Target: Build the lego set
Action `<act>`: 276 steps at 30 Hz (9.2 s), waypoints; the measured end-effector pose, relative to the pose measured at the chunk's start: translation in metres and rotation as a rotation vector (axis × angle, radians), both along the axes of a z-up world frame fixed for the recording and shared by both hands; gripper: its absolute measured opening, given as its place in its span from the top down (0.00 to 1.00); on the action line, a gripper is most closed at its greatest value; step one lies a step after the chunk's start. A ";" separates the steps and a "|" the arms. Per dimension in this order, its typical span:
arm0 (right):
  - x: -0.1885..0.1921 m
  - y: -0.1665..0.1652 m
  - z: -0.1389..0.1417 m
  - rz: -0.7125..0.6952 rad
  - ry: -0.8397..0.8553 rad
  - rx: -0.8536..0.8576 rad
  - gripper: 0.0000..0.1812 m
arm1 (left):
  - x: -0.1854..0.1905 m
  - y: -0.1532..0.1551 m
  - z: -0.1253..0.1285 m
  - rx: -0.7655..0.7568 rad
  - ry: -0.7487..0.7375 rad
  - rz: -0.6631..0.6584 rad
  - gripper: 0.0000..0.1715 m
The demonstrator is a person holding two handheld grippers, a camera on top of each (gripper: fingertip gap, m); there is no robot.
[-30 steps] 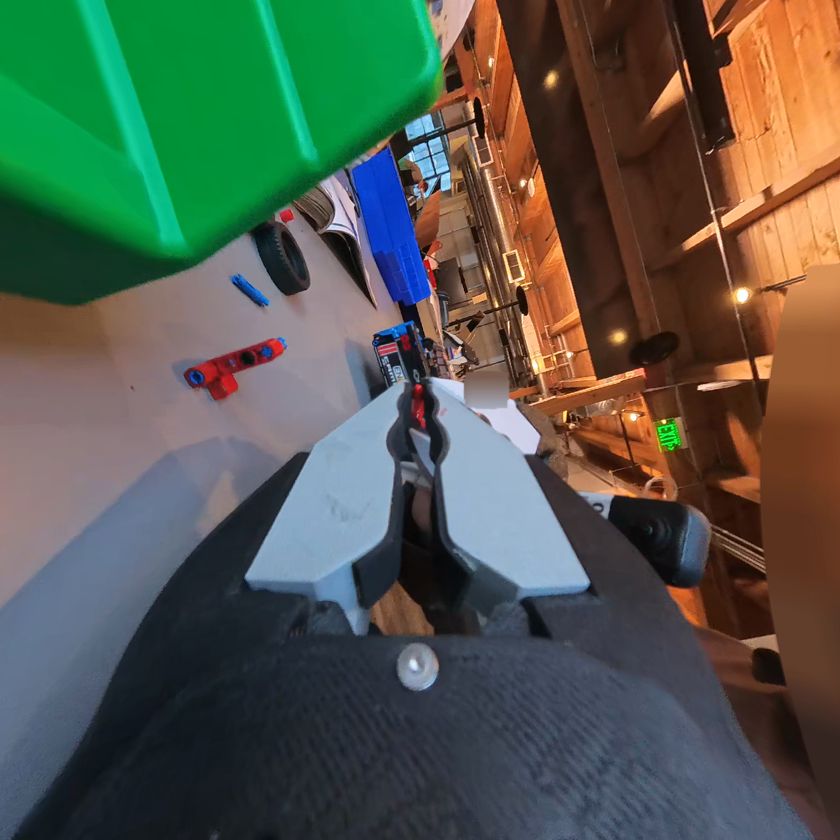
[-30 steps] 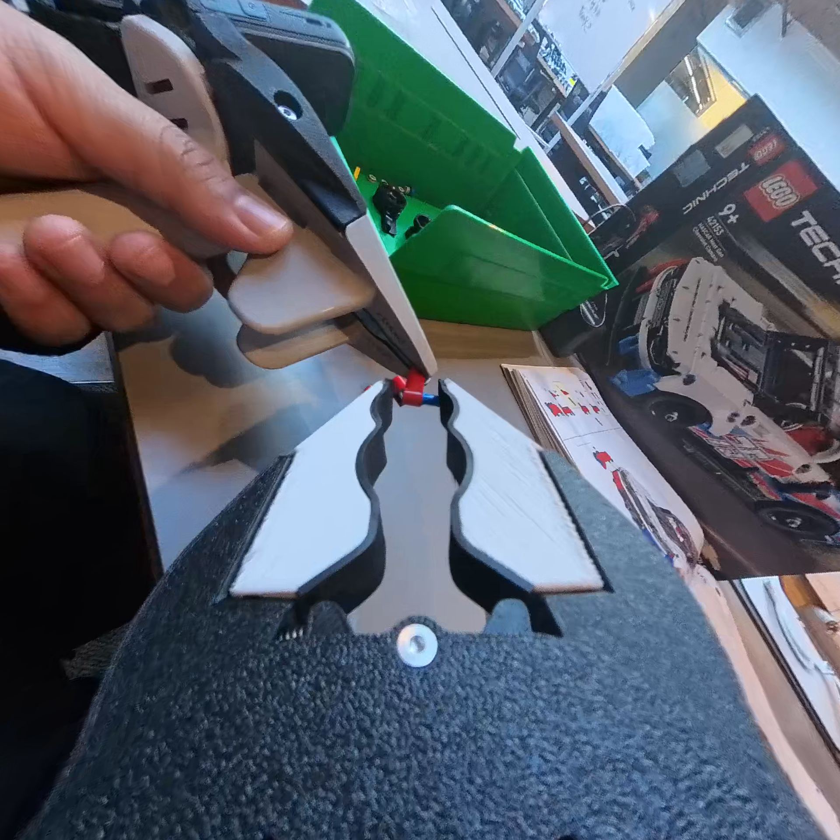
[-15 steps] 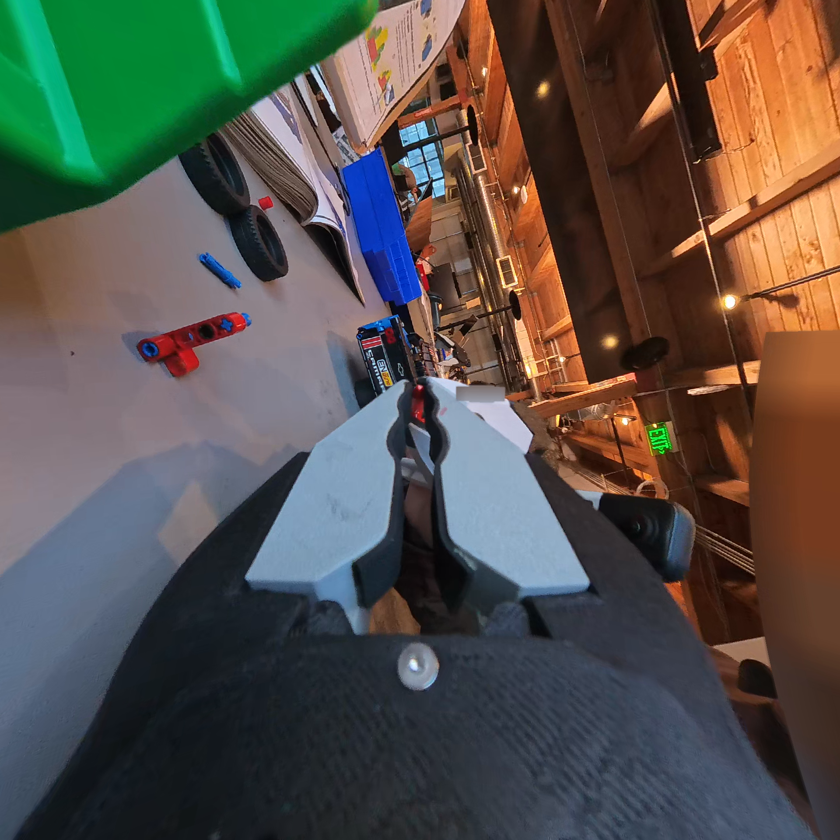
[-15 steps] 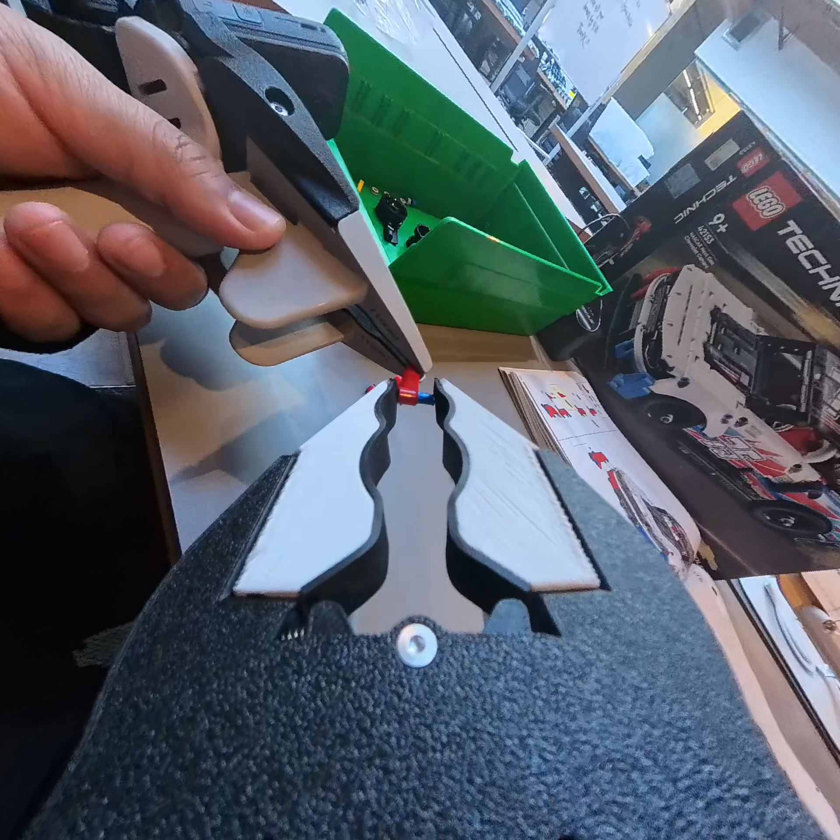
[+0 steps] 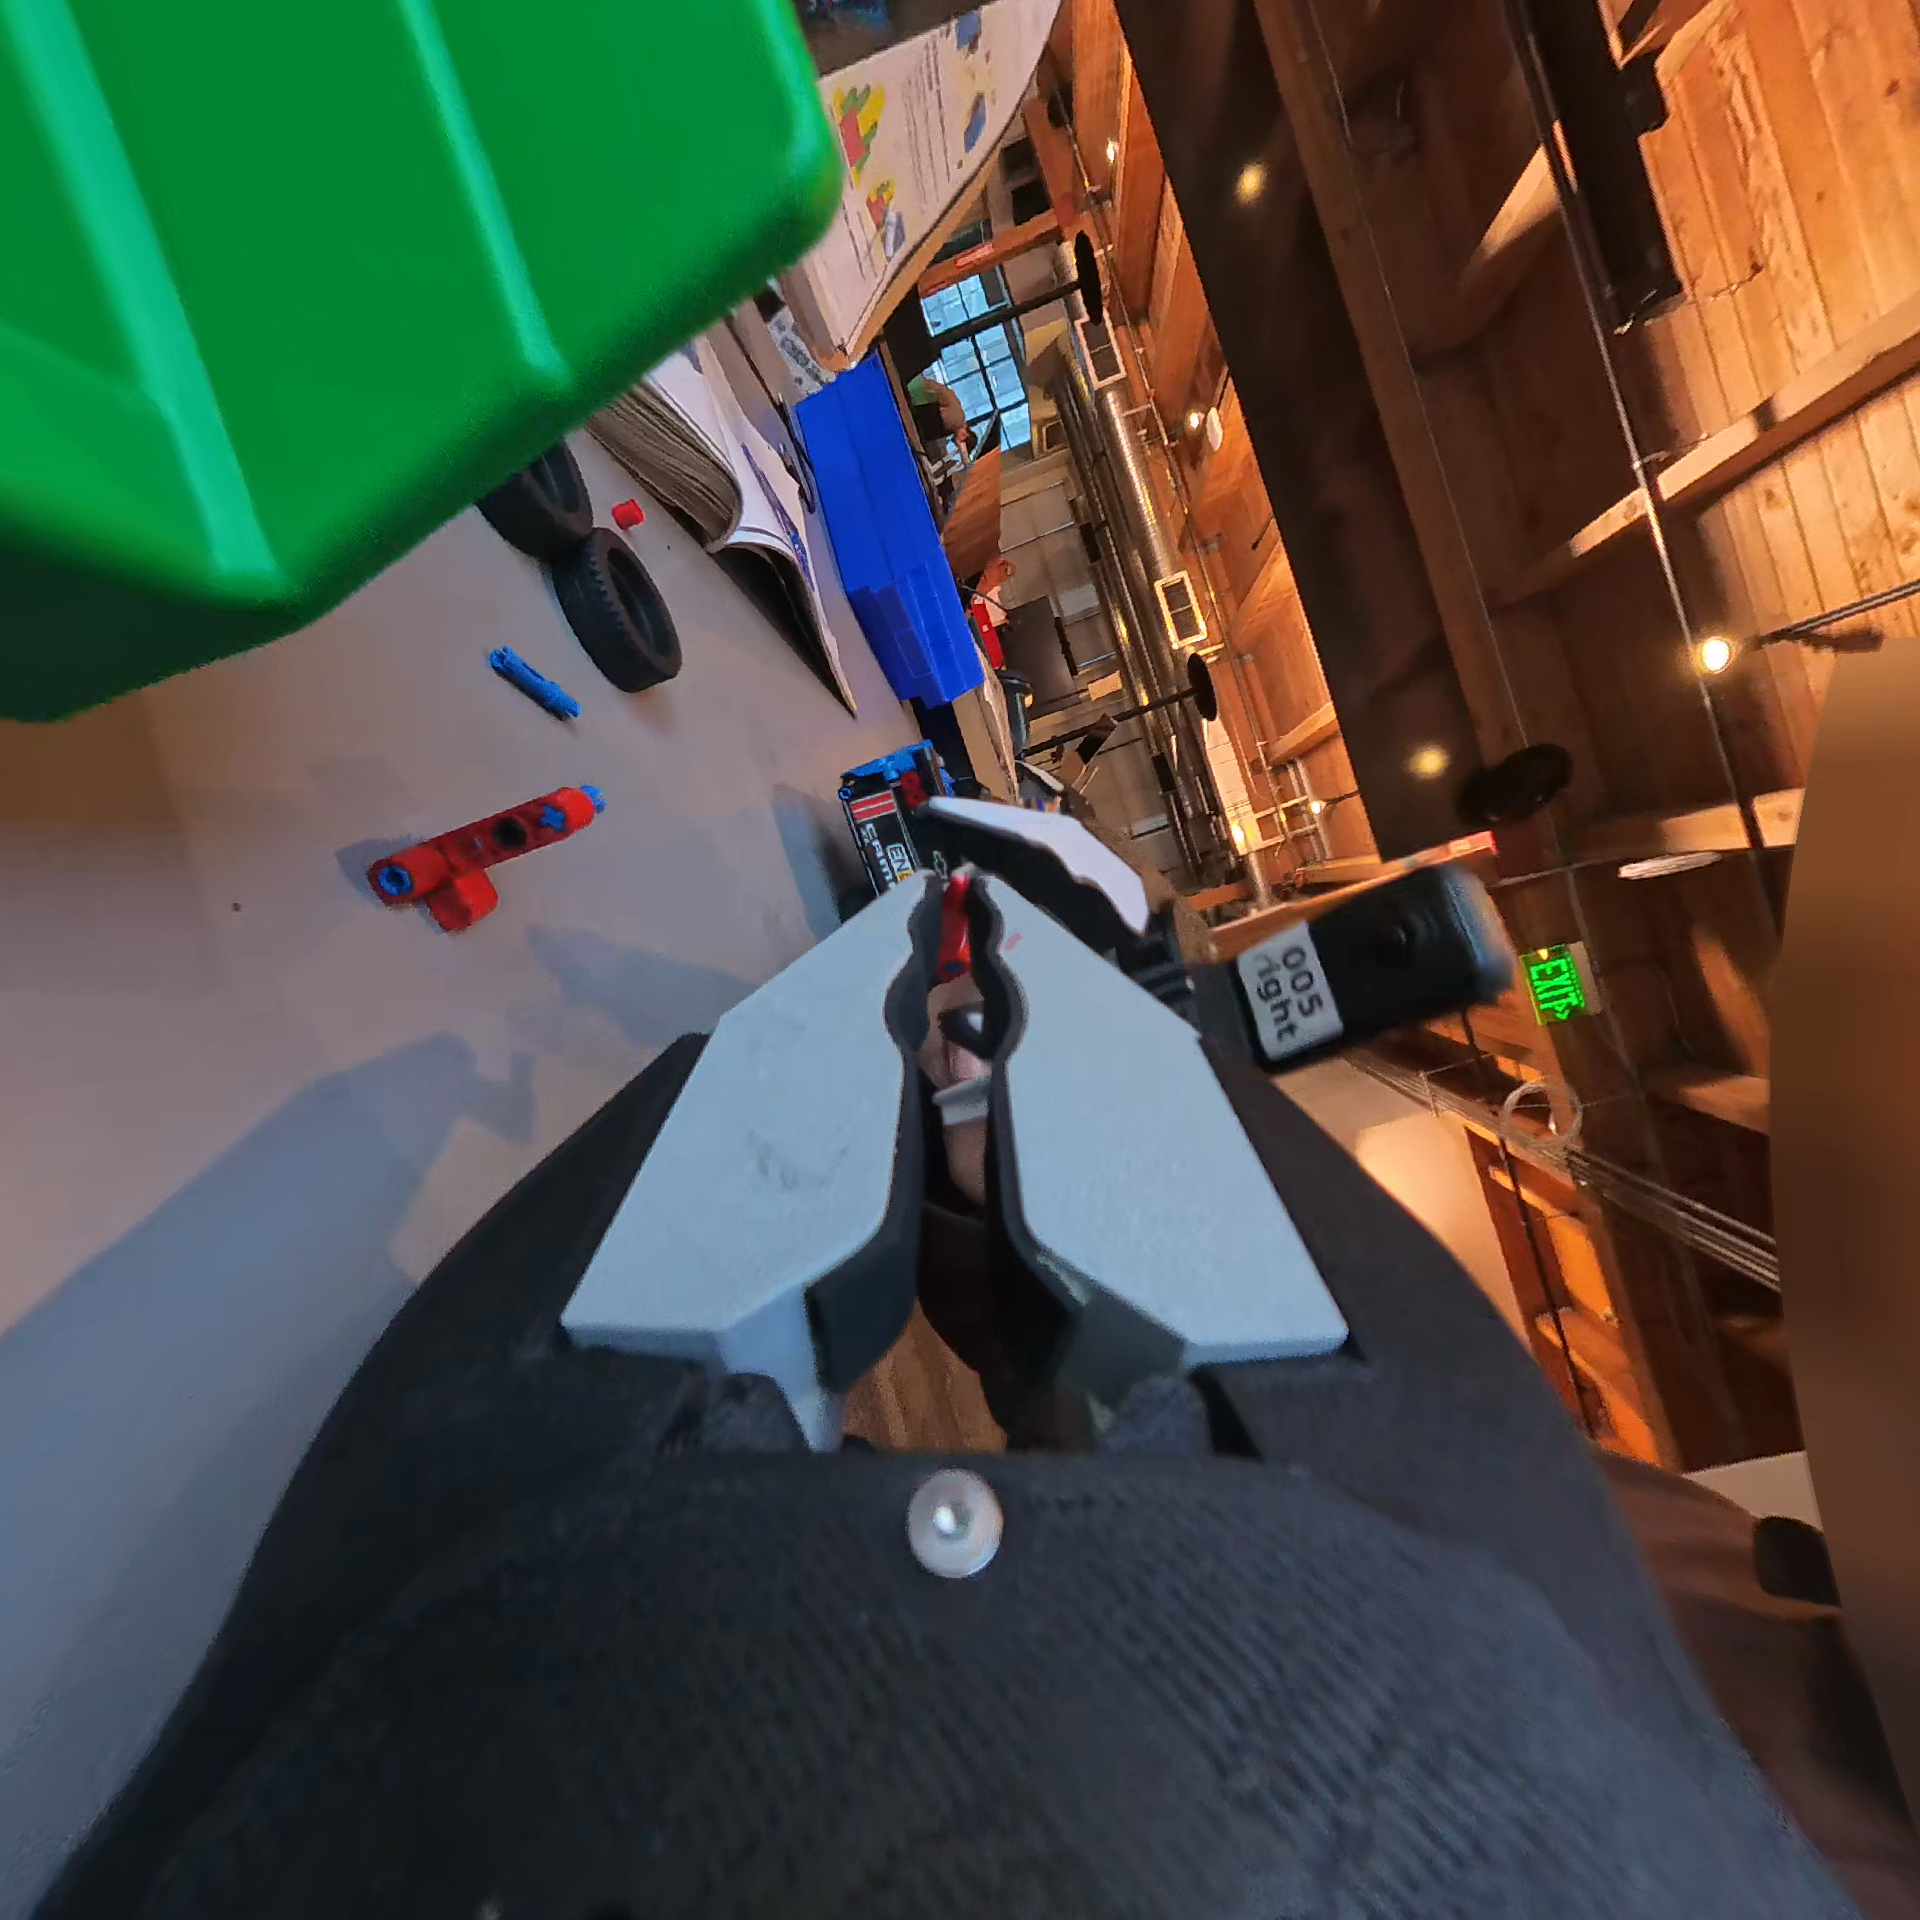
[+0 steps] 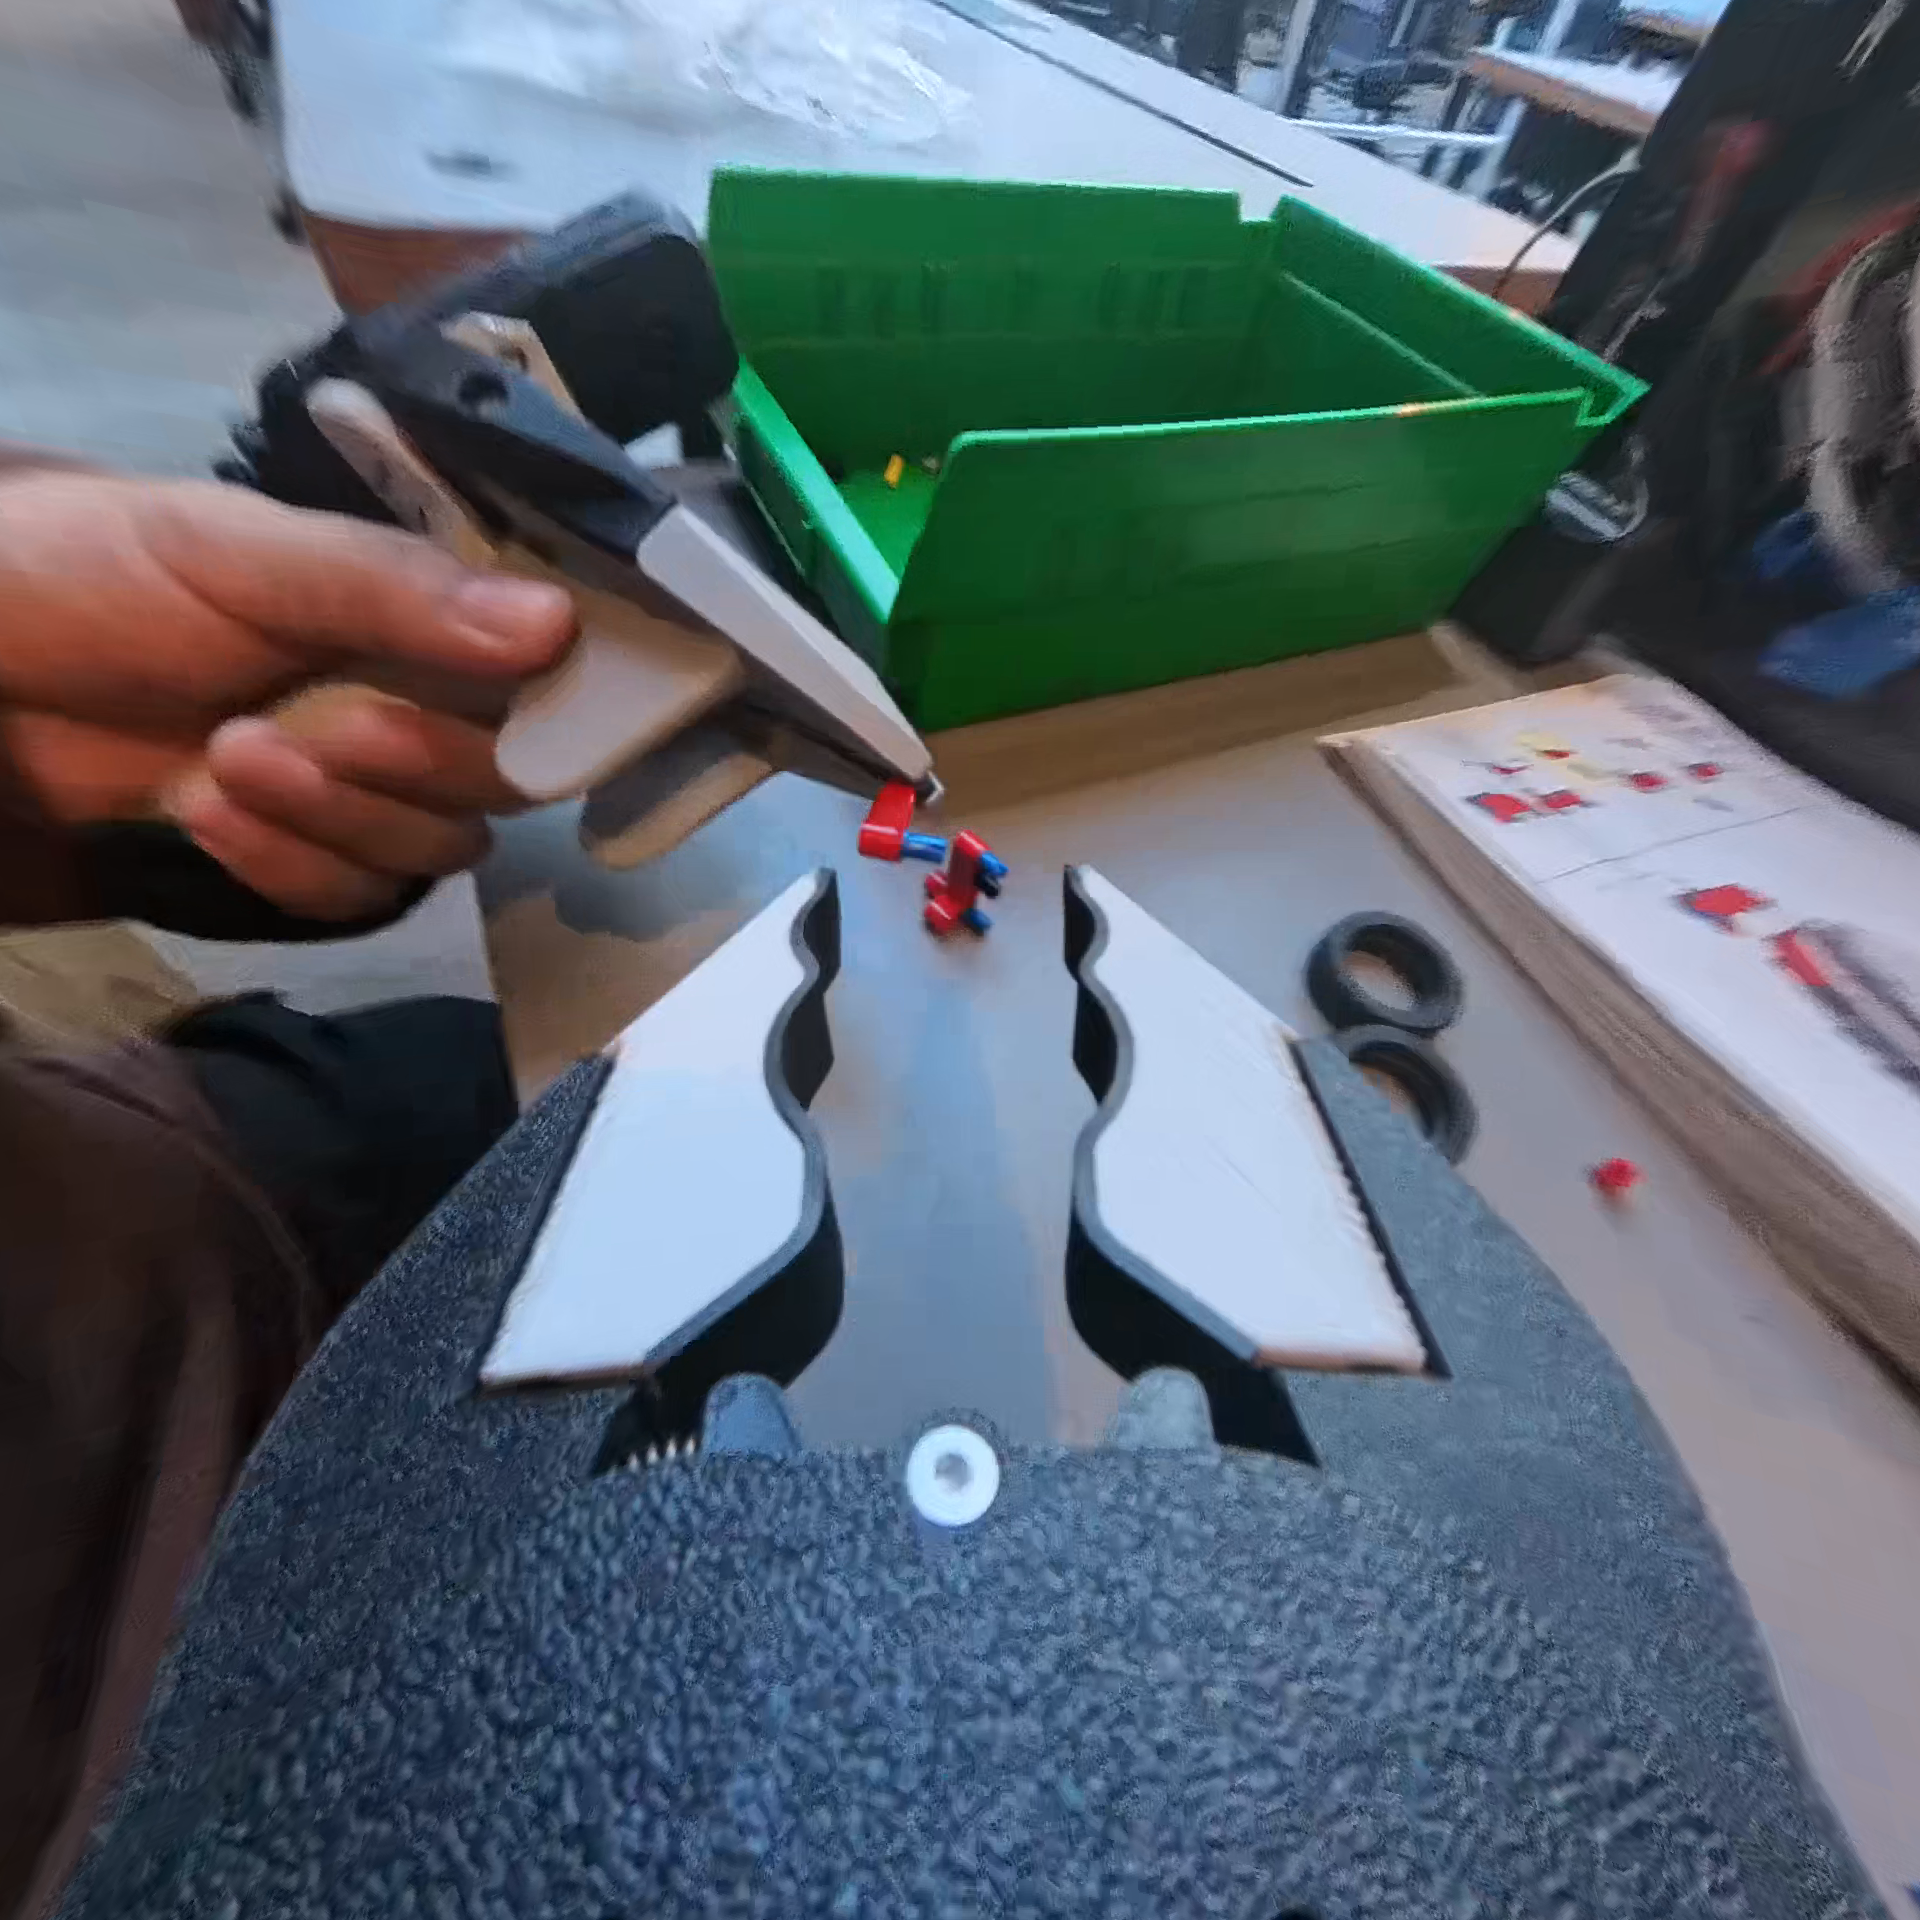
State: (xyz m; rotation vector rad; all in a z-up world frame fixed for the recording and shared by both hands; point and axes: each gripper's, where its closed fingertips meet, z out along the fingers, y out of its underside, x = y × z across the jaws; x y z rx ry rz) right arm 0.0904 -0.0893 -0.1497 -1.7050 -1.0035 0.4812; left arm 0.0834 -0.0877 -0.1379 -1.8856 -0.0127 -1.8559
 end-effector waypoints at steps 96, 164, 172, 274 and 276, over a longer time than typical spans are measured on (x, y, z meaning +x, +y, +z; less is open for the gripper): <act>0.011 0.034 -0.030 -0.129 -0.048 -0.077 0.93 | -0.033 -0.004 -0.069 0.859 0.880 -0.483 0.99; 0.004 0.030 -0.041 -0.084 -0.114 -0.101 0.93 | -0.035 0.005 -0.069 1.045 0.996 -0.429 0.99; 0.008 0.034 -0.035 -0.115 -0.069 -0.099 0.93 | -0.035 0.008 -0.069 1.025 0.984 -0.435 0.99; -0.041 -0.029 -0.015 0.389 0.030 -0.045 0.97 | -0.023 -0.034 -0.023 1.276 0.574 -0.491 0.98; -0.041 -0.028 -0.015 0.383 0.030 -0.049 0.97 | -0.024 -0.034 -0.023 1.279 0.574 -0.488 0.98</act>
